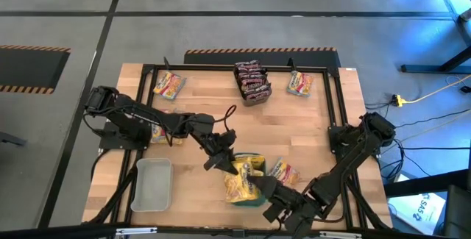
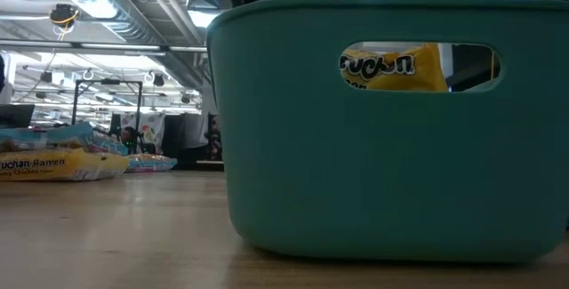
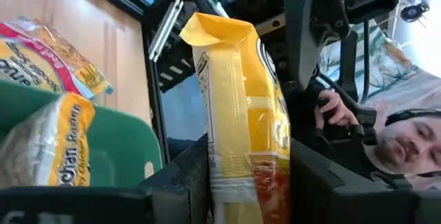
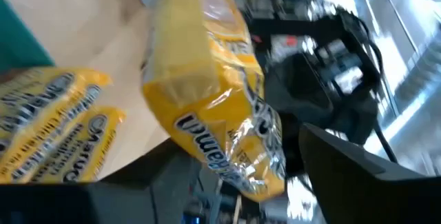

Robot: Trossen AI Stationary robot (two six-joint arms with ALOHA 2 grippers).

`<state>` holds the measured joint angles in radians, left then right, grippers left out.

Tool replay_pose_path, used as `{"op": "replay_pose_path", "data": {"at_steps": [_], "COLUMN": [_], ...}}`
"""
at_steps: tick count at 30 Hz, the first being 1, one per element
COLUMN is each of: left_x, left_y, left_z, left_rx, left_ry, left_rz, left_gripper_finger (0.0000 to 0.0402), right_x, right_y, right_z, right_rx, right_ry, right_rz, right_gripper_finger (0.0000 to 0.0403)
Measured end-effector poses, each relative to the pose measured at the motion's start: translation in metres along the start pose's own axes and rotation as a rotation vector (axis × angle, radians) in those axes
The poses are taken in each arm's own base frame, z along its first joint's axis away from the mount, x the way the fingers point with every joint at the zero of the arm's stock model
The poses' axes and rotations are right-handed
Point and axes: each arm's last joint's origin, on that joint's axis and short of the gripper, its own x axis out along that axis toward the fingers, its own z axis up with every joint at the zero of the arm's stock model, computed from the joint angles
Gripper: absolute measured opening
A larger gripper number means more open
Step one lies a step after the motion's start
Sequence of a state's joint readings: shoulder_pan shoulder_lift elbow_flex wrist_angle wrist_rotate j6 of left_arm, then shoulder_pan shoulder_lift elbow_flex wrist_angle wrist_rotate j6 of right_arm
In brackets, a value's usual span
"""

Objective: Sort Maruchan noodles
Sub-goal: Put the yellow noodle pack into the green bin

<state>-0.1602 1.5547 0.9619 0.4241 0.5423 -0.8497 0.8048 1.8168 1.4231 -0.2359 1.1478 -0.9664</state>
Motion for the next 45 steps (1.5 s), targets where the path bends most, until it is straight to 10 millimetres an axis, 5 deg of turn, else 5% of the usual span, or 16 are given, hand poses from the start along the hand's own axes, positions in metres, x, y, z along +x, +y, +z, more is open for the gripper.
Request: {"op": "replay_pose_path", "data": {"at_steps": [10,18,26,35,40,45], "left_x": [-0.003,-0.001,0.014,0.029,0.034,0.037], "left_y": [0.000,-0.001,-0.017,-0.036,-0.047,-0.057], "left_z": [0.007,0.008,-0.011,-0.047,-0.065,-0.079], "left_rx": [0.086,0.276,0.600,0.719,0.728,0.737], "left_ry": [-0.047,-0.147,-0.282,-0.338,-0.326,-0.338], "left_rz": [-0.019,0.080,0.348,0.634,0.659,0.683], "left_gripper_finger": [0.0136,0.0136,0.0136,0.0136,0.0136,0.0136], "right_x": [-0.043,-0.061,-0.075,-0.065,-0.039,-0.016], "right_y": [0.009,0.022,0.032,0.025,0.017,-0.018], "right_z": [0.003,-0.027,-0.055,-0.064,-0.064,-0.089], "right_rx": [0.407,1.010,1.234,1.342,1.348,1.362], "right_ry": [0.041,0.102,0.328,0.501,0.448,0.360], "right_rz": [-0.101,0.185,0.204,0.388,0.661,0.696], "right_gripper_finger": [0.0269,0.0264,0.0264,0.0264,0.0264,0.0264]}}
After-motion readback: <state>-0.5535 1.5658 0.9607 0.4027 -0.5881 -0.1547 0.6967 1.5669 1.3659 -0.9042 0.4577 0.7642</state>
